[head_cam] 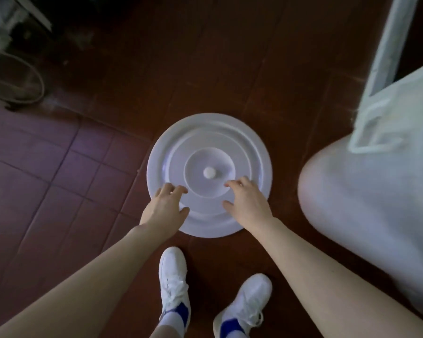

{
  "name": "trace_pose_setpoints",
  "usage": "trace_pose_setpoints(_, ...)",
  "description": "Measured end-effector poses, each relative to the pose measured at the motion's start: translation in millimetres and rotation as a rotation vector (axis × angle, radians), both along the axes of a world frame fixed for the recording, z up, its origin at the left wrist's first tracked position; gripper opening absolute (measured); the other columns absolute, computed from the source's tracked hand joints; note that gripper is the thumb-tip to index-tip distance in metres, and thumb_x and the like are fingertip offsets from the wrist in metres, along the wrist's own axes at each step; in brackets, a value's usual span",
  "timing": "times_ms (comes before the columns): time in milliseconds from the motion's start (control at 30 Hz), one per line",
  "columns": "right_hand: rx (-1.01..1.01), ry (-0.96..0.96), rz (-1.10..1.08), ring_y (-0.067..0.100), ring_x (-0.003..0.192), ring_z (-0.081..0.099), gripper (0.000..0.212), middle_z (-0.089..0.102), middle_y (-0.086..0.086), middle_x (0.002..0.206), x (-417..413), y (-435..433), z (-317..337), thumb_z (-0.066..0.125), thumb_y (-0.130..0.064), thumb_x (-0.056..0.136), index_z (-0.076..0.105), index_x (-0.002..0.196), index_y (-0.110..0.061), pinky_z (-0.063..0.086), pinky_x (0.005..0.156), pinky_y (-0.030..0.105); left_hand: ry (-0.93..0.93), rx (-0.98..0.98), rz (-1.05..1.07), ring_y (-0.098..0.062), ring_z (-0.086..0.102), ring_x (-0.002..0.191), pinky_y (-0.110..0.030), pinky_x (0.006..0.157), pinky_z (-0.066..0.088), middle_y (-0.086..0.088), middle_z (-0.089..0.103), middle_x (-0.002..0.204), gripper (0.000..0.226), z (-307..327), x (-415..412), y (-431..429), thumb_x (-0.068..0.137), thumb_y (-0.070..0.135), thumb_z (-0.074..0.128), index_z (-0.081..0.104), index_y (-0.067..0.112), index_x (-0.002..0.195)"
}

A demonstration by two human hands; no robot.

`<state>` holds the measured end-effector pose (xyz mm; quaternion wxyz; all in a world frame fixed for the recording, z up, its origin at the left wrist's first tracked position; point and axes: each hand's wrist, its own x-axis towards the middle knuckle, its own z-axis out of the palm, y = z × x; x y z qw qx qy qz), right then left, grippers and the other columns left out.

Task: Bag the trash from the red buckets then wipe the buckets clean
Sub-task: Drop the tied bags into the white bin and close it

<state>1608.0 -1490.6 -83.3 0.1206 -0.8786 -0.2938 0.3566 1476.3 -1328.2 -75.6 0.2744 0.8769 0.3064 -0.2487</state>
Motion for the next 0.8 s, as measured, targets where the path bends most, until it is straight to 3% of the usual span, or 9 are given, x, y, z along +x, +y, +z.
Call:
trace_pose_setpoints(200, -0.058, -0.1, 0.117, 0.03, 0.125, 0.037, 0.058, 0.033, 0.008, 0.142, -6, 57, -174, 0.064, -0.031, 0.089, 0.042, 0.141, -0.022, 0.044, 0.096, 0.041, -0.056, 0.08, -0.018, -0.014, 0.036, 0.126, -0.038, 0.088, 0.052, 0.009, 0.037, 0.138, 0.05, -145, -19, 40, 0.092, 0.032, 0.061, 0.044, 0.03, 0.139)
trace_pose_setpoints(333, -0.058, -0.17, 0.166, 0.03, 0.127, 0.037, 0.06, 0.035, 0.008, 0.143, 3, 78, -246, 0.067, -0.028, 0.086, 0.044, 0.141, -0.023, 0.037, 0.104, 0.037, -0.028, 0.074, -0.067, -0.013, 0.034, 0.128, -0.038, 0.091, 0.051, 0.011, 0.034, 0.14, 0.052, -209, -24, 55, 0.092, 0.035, 0.061, 0.042, 0.033, 0.141)
trace_pose_setpoints(400, -0.034, -0.214, 0.198, 0.03, 0.124, 0.04, 0.051, 0.04, 0.01, 0.138, 10, 84, -267, 0.064, -0.019, 0.088, 0.05, 0.136, -0.02, 0.035, 0.104, 0.036, -0.026, 0.06, -0.055, -0.014, 0.033, 0.13, -0.037, 0.093, 0.05, 0.011, 0.033, 0.142, 0.053, -229, -25, 58, 0.092, 0.035, 0.061, 0.041, 0.033, 0.141)
trace_pose_setpoints(500, 0.013, -0.288, 0.212, 0.033, 0.114, 0.045, 0.031, 0.05, 0.014, 0.124, 18, 88, -280, 0.049, -0.012, 0.095, 0.059, 0.124, -0.014, 0.034, 0.097, 0.038, -0.028, 0.051, -0.059, -0.016, 0.031, 0.133, -0.036, 0.099, 0.046, 0.007, 0.031, 0.145, 0.055, -245, -25, 57, 0.092, 0.036, 0.061, 0.04, 0.032, 0.143)
trace_pose_setpoints(600, 0.003, -0.256, 0.235, 0.034, 0.112, 0.045, 0.029, 0.052, 0.015, 0.121, 20, 86, -270, 0.046, -0.015, 0.098, 0.061, 0.123, -0.013, 0.033, 0.098, 0.037, -0.045, 0.079, -0.042, -0.019, 0.03, 0.135, -0.036, 0.101, 0.042, 0.004, 0.028, 0.148, 0.055, -236, -28, 57, 0.092, 0.036, 0.061, 0.04, 0.031, 0.142)
trace_pose_setpoints(800, 0.051, -0.17, 0.192, 0.032, 0.111, 0.046, 0.03, 0.053, 0.013, 0.117, -3, 82, -171, 0.051, -0.016, 0.095, 0.064, 0.122, -0.014, 0.037, 0.097, 0.04, -0.11, 0.22, -0.015, -0.028, 0.037, 0.132, -0.045, 0.1, 0.039, -0.002, 0.036, 0.145, 0.056, -146, -42, 67, 0.086, 0.034, 0.069, 0.047, 0.028, 0.137)
